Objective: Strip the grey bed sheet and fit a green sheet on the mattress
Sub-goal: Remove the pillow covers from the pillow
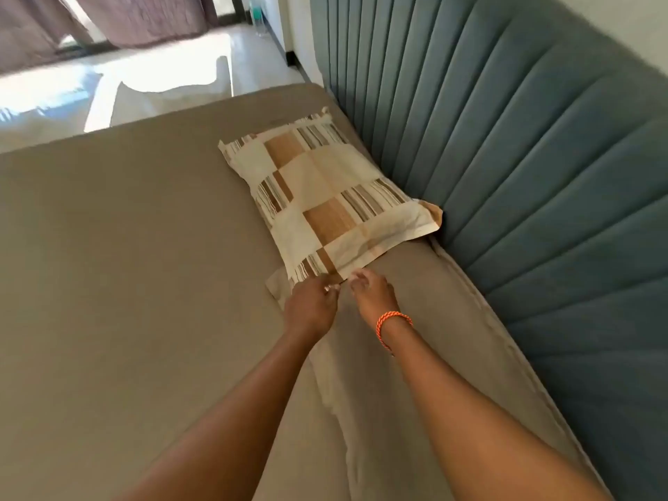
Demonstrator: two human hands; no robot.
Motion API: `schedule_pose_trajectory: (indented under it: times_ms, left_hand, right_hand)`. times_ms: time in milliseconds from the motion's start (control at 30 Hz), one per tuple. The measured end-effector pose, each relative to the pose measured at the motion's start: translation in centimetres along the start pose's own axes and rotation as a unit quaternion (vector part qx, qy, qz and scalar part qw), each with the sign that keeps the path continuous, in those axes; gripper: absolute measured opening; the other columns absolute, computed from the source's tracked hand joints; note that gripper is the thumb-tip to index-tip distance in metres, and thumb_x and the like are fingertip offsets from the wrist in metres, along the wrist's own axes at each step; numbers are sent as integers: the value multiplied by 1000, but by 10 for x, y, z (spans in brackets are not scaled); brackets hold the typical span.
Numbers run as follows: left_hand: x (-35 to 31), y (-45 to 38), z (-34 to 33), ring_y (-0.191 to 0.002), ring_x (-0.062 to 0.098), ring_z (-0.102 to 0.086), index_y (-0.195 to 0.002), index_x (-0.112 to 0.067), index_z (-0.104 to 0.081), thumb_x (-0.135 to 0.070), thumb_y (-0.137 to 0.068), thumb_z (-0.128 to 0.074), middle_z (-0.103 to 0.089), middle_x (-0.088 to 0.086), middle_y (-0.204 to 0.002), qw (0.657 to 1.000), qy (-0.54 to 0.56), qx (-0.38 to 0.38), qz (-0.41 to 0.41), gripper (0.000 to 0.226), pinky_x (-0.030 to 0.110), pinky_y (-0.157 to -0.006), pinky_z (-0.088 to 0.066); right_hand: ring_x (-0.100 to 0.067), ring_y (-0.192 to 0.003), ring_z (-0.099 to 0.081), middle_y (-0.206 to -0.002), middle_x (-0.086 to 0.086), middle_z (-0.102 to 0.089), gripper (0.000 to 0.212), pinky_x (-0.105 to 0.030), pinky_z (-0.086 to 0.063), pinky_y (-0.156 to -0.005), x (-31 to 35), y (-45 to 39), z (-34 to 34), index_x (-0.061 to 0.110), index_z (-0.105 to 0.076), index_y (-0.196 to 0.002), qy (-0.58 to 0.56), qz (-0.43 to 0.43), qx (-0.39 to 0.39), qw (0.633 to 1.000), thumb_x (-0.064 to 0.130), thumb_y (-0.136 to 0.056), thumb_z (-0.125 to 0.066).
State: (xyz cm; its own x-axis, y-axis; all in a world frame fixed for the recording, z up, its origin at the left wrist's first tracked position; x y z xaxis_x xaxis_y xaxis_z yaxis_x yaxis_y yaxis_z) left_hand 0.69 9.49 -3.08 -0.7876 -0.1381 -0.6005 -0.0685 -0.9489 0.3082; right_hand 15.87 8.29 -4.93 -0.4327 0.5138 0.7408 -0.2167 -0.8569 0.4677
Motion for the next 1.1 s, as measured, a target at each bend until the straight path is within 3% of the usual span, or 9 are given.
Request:
schedule_pose_trajectory:
  times_ms: [167,233,400,500,667,767,900,1000,1100]
  left_hand:
    - [39,-55,-47,-143,28,-38,-152,-23,-39,-36,-85,-79,-31,1,-161,999,3,-32,37,78,49,-109,-45]
    - [54,-73,-63,-148,29,-30,-158,-22,-29,-35,-83,-80,-22,1,-166,997,-20,-46,51,91,49,-113,-42]
    - [48,-100,-40,-109,28,-54,-115,-24,-68,-21,-92,-62,-66,3,-114,980,-133,-146,14,24,45,-86,-49]
    - [52,-106,-30,-95,27,-60,-105,-23,-77,-18,-96,-58,-67,7,-95,990,-71,-121,12,22,42,-78,-51]
    - [56,-90,-20,-76,14,-61,-91,-18,-74,-19,-104,-58,-69,-4,-80,984,158,-68,35,21,36,-70,-51]
    - [41,-68,2,-71,11,-51,-85,-11,-71,-17,-105,-55,-61,-5,-74,951,306,-39,29,26,25,-63,-42]
    - [8,-15,27,-63,4,-45,-70,-19,-60,-13,-99,-55,-49,-10,-61,970,235,-36,-59,31,33,-71,-37]
    - [-8,44,10,-60,1,-44,-63,-35,-53,-21,-93,-54,-45,-13,-57,971,216,32,-96,33,36,-73,-34]
    - [-9,109,-20,-65,4,-47,-66,-31,-58,-22,-92,-55,-50,-12,-64,947,269,148,-98,28,32,-70,-34]
  right_hand:
    - [-25,-113,-57,-128,-6,-57,70,-30,-41,-88,-36,-60,-32,8,-35,-151,-131,-105,-1,986,33,-94,-69]
    - [-25,-115,-58,-136,-11,-59,75,-30,-44,-94,-47,-89,-37,5,-38,-149,-190,-111,-42,975,30,-89,-76]
    - [-26,-94,-69,-99,-5,-74,24,-39,-56,-93,-68,-131,-24,14,-69,-95,-276,-136,-177,935,31,-83,-82]
    - [-18,-68,-61,-69,1,-68,22,-30,-53,-75,-63,-128,-19,19,-63,-69,-290,-145,-191,926,17,-86,-77]
    - [-24,-65,-58,-65,-2,-62,27,-30,-49,-64,-33,-107,4,14,-57,-58,-187,-95,-217,953,16,-82,-68]
    - [-25,-93,-54,-101,-4,-57,25,-38,-52,-75,13,-80,28,18,-62,-58,-67,-8,-270,960,26,-81,-67]
    - [-28,-104,-46,-117,-3,-51,16,-43,-42,-81,79,-4,55,18,-68,-66,174,100,-391,898,23,-79,-62]
    - [-28,-110,-47,-119,-2,-53,16,-47,-42,-88,78,36,56,14,-74,-78,240,108,-374,889,21,-78,-59]
    - [-27,-109,-50,-115,-5,-59,20,-47,-42,-90,79,60,55,11,-73,-85,252,126,-344,896,23,-82,-57]
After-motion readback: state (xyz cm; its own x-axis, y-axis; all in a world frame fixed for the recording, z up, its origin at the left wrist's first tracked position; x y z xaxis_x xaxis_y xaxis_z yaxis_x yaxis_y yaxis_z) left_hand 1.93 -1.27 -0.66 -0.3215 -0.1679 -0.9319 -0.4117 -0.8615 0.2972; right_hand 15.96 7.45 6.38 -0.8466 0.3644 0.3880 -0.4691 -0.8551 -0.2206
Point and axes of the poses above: each hand's wrist, its own y-axis away from the middle knuckle, its own z-axis out of the back of the hand, x = y × z, the point moved 10 cm from there along -y, towards the middle knuckle
